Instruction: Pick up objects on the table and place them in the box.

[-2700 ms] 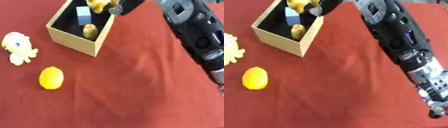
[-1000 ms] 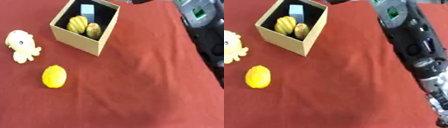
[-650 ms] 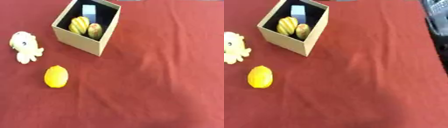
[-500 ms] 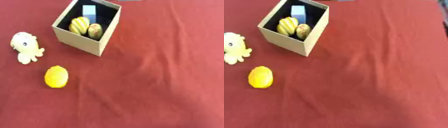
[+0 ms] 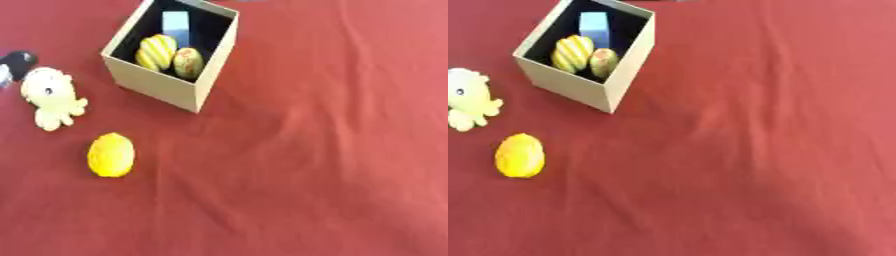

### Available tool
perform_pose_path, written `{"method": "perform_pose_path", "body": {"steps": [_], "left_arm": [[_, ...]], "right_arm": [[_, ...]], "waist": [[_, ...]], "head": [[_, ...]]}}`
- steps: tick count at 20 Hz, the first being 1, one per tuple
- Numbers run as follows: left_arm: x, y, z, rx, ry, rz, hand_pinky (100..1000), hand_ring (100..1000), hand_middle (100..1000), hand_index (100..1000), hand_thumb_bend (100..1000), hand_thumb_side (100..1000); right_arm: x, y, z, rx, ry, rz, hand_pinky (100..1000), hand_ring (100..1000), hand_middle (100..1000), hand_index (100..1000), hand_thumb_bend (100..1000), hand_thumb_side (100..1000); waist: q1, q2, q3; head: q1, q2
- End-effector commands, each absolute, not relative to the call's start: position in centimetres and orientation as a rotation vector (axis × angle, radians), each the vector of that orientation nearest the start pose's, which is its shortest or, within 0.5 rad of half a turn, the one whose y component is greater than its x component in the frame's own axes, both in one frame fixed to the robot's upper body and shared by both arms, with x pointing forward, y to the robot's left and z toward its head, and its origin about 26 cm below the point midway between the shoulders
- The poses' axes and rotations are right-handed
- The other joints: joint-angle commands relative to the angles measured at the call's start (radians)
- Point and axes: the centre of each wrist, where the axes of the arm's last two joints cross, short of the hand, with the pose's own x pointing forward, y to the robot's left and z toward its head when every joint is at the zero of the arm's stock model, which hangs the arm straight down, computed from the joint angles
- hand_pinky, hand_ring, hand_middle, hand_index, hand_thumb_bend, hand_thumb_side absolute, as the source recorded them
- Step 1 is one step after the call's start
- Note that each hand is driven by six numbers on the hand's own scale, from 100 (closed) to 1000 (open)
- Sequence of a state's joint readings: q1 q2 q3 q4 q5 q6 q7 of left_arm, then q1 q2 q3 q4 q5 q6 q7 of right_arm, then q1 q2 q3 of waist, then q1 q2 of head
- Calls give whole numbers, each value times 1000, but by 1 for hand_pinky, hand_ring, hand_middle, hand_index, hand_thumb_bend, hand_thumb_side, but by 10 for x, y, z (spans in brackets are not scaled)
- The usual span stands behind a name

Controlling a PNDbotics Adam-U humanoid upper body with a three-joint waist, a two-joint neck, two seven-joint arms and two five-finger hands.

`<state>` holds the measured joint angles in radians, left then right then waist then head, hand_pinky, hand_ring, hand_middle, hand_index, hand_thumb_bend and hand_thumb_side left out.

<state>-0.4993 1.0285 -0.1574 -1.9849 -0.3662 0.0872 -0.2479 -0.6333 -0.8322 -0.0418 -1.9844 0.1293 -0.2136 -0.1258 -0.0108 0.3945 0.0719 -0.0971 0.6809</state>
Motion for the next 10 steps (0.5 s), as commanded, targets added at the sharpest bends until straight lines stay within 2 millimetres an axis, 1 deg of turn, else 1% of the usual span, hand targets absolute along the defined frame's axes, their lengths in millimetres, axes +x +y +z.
{"method": "perform_pose_path", "body": {"steps": [1, 5, 8, 10], "left_arm": [[289, 296, 319, 1014, -1718, -1590, 840, 817, 827, 903, 625, 626], [291, 287, 316, 949, -1626, -1689, 842, 819, 829, 905, 629, 640], [292, 282, 313, 918, -1576, -1727, 845, 823, 833, 907, 631, 625], [293, 279, 312, 914, -1544, -1751, 861, 837, 848, 916, 649, 615]], "right_arm": [[282, -305, 369, 925, 2972, -901, 851, 889, 701, 801, 100, 545], [281, -305, 369, 921, 2955, -890, 849, 883, 697, 799, 100, 528], [282, -304, 368, 916, 2949, -898, 848, 880, 695, 796, 100, 528], [282, -304, 368, 914, 2948, -902, 847, 879, 694, 795, 100, 529]], "waist": [[3, -18, -5], [3, -18, -12], [4, -18, -16], [5, -17, -18]], "head": [[11, -1], [15, -2], [16, -7], [16, -9]]}}
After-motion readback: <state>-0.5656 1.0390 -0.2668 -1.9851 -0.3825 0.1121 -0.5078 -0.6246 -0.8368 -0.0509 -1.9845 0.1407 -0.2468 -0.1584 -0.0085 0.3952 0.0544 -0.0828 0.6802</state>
